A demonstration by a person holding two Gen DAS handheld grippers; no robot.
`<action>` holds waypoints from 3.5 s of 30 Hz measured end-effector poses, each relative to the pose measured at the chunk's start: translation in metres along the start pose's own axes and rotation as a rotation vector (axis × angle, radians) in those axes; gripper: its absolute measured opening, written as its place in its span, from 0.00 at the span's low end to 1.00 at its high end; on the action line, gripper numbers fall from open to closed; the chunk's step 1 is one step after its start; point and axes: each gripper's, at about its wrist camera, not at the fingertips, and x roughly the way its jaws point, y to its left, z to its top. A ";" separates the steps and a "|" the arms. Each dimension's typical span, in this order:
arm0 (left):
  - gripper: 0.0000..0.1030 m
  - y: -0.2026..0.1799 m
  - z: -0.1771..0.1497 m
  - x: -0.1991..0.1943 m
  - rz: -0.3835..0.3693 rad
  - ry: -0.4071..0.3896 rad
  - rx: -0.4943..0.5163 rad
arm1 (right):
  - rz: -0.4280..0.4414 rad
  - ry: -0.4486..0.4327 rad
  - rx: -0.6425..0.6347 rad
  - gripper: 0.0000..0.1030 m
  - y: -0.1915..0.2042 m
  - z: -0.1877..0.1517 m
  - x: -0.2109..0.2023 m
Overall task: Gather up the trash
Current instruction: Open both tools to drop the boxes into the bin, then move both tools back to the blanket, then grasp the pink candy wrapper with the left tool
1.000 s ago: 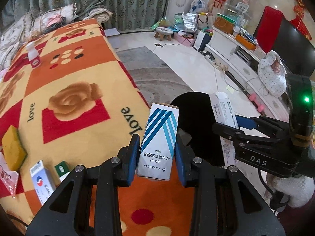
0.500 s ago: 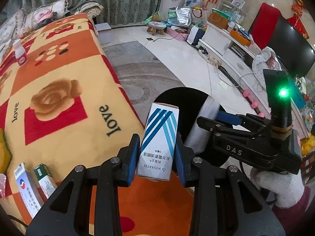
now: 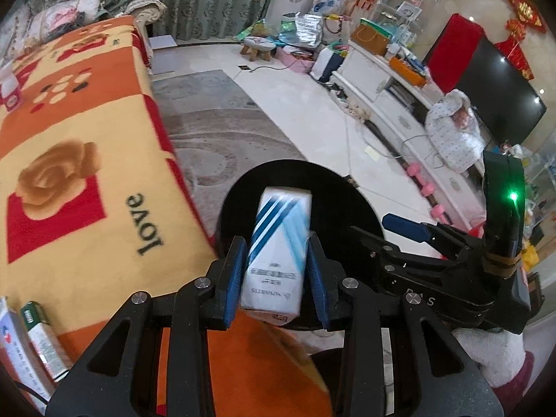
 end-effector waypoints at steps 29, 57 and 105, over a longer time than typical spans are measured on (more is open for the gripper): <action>0.57 0.046 -0.034 -0.072 0.260 -0.073 -0.037 | 0.075 -0.013 -0.111 0.67 0.075 -0.005 -0.013; 0.57 0.127 -0.070 -0.143 0.430 -0.132 -0.138 | 0.186 -0.006 -0.291 0.72 0.205 -0.009 -0.016; 0.58 0.337 -0.116 -0.163 0.405 -0.130 -0.637 | 0.354 0.099 -0.511 0.75 0.351 -0.018 0.018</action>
